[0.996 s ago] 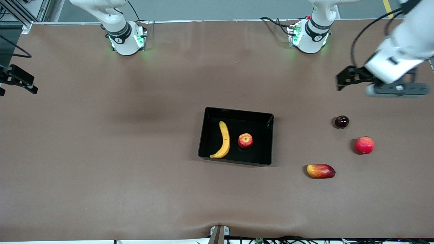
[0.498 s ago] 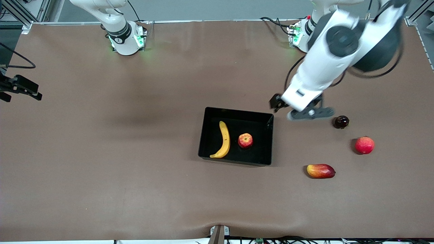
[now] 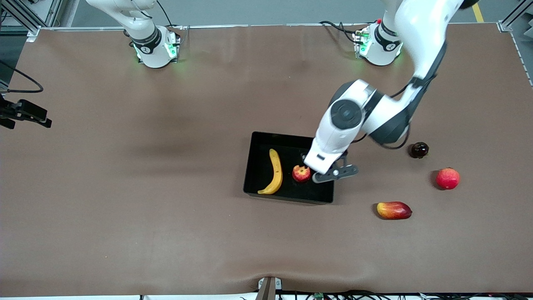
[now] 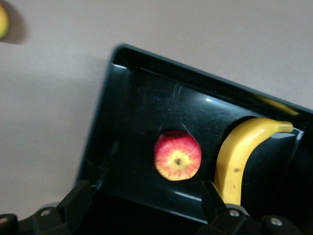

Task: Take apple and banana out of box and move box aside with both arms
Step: 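Reach the left gripper into the black tray toward the small apple, then grasp the small red apple in the tray with the left gripper, then carry the apple out and set it beside the plum, open left gripper, then reach the left gripper to the banana while the right gripper approaches, then grasp the yellow banana with the left gripper and lift it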

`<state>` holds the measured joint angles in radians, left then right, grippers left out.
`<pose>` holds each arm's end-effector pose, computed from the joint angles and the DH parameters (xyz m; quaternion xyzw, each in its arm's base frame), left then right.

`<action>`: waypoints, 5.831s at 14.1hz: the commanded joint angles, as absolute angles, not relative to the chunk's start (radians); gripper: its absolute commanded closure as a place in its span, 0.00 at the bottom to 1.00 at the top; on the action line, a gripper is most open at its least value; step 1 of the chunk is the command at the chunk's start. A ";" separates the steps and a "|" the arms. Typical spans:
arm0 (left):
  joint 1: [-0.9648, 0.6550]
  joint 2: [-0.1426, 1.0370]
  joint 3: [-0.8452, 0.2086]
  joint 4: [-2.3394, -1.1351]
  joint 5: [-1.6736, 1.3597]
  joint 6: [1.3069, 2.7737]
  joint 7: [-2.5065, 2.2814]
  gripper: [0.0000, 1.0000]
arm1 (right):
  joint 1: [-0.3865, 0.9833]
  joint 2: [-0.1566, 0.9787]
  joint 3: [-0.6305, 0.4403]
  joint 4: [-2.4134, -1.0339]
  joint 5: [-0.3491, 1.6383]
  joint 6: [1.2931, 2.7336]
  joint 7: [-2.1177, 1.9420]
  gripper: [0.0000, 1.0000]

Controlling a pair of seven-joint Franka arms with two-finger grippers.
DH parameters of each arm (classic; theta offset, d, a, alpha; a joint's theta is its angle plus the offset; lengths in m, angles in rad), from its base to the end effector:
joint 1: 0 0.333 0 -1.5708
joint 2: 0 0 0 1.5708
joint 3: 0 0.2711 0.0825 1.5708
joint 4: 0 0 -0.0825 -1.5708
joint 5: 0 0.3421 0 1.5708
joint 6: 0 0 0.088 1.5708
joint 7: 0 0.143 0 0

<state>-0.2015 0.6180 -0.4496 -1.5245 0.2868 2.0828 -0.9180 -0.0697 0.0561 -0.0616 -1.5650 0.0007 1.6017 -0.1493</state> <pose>0.5421 -0.3427 0.2723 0.9950 0.0998 0.0009 0.0042 0.5241 -0.0684 0.5196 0.9999 0.0090 -0.0097 0.0000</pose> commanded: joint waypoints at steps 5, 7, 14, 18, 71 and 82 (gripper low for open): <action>-0.253 0.781 -0.434 -1.433 0.415 2.077 -0.962 0.00 | -0.084 0.092 -0.046 -1.555 0.003 1.606 -0.147 0.00; -0.264 0.816 -0.433 -1.430 0.420 2.103 -0.983 0.00 | -0.090 0.135 -0.048 -1.555 -0.001 1.609 -0.149 0.00; -0.261 0.853 -0.433 -1.448 0.422 2.241 -1.002 0.14 | -0.117 0.212 -0.048 -1.534 -0.015 1.627 -0.150 0.00; -0.252 0.844 -0.433 -1.451 0.425 2.238 -0.973 1.00 | -0.115 0.213 -0.048 -1.534 -0.017 1.646 -0.149 0.00; -0.499 0.920 -0.318 -1.364 0.449 2.342 -0.815 0.00 | 0.069 0.325 -0.040 -1.566 0.126 1.647 0.077 0.00; -0.514 0.985 -0.316 -1.364 0.451 2.430 -0.815 1.00 | 0.095 0.330 -0.040 -1.617 0.167 1.655 0.078 0.00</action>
<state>-0.5067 0.9509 -0.3247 -1.3851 0.4339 2.4216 -0.8056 0.0906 0.3402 -0.0360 -1.5955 0.1385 1.6505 0.0677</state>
